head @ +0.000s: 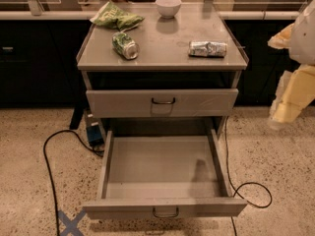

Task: Place redbull can into middle drawer

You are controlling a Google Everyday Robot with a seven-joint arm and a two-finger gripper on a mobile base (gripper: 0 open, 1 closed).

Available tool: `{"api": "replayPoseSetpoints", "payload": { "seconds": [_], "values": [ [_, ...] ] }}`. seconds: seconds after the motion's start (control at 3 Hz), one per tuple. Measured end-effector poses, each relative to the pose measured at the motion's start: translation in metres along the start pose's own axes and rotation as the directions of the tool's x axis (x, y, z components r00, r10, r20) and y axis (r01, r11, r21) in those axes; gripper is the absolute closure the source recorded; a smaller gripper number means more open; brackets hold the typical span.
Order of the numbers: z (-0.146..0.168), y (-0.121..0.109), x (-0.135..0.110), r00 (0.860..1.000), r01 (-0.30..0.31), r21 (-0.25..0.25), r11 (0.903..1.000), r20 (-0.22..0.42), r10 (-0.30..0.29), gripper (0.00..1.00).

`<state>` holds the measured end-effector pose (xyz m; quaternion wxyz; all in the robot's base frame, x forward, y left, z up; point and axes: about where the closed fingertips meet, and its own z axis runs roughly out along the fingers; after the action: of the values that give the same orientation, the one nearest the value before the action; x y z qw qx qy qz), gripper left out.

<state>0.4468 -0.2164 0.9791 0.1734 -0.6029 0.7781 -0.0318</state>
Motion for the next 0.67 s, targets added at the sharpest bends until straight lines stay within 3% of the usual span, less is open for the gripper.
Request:
{"api": "replayPoseSetpoints", "payload": {
  "seconds": [0.33, 0.67],
  "values": [
    [0.009, -0.026, -0.015, 0.999, 0.039, 0.029, 0.9988, 0.034, -0.040, 0.00],
    [0.016, -0.069, -0.033, 0.993, 0.106, 0.079, 0.9913, 0.046, -0.109, 0.00]
  ]
}}
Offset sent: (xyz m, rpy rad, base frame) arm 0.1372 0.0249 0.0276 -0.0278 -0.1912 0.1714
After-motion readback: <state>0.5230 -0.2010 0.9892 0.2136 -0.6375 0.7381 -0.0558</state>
